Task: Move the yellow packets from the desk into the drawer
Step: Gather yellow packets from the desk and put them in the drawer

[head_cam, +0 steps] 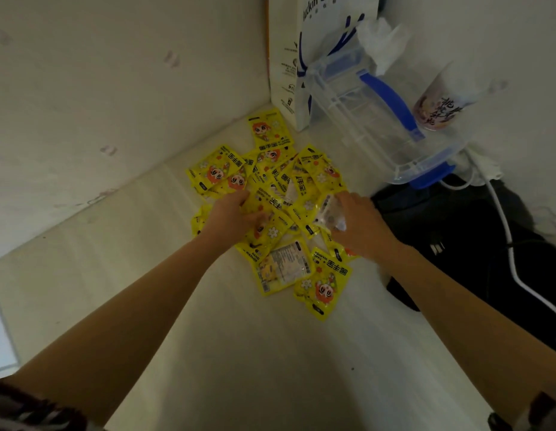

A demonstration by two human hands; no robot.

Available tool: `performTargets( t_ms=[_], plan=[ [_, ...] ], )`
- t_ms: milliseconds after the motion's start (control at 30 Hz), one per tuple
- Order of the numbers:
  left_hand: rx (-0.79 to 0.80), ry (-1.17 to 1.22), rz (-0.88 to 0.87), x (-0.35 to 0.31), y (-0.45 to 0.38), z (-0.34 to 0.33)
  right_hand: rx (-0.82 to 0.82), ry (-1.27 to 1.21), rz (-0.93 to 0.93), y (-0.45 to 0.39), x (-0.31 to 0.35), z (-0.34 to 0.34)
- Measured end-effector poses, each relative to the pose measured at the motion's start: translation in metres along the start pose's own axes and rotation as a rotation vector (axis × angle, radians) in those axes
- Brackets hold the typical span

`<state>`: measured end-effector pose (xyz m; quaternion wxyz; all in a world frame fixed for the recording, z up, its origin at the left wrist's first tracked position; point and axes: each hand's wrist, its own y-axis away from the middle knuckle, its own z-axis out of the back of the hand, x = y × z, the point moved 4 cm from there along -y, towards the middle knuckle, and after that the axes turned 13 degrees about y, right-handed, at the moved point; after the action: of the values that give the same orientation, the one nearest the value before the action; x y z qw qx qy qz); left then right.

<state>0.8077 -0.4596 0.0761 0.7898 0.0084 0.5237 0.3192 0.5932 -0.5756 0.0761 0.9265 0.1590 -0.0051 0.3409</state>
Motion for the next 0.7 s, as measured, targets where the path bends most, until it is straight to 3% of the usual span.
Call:
performTargets(
  t_ms=[200, 433, 700],
  plan=[
    [0.012, -0.044, 0.159, 0.017, 0.007, -0.026, 0.152, 0.13, 0.005, 0.025, -0.027, -0.025],
    [-0.052, -0.269, 0.042, 0.016, 0.013, -0.032, 0.155, 0.219, 0.124, 0.014, -0.026, -0.039],
    [-0.083, -0.346, -0.01, 0.016, 0.016, -0.032, 0.121, 0.302, 0.07, 0.01, -0.023, -0.028]
  ],
)
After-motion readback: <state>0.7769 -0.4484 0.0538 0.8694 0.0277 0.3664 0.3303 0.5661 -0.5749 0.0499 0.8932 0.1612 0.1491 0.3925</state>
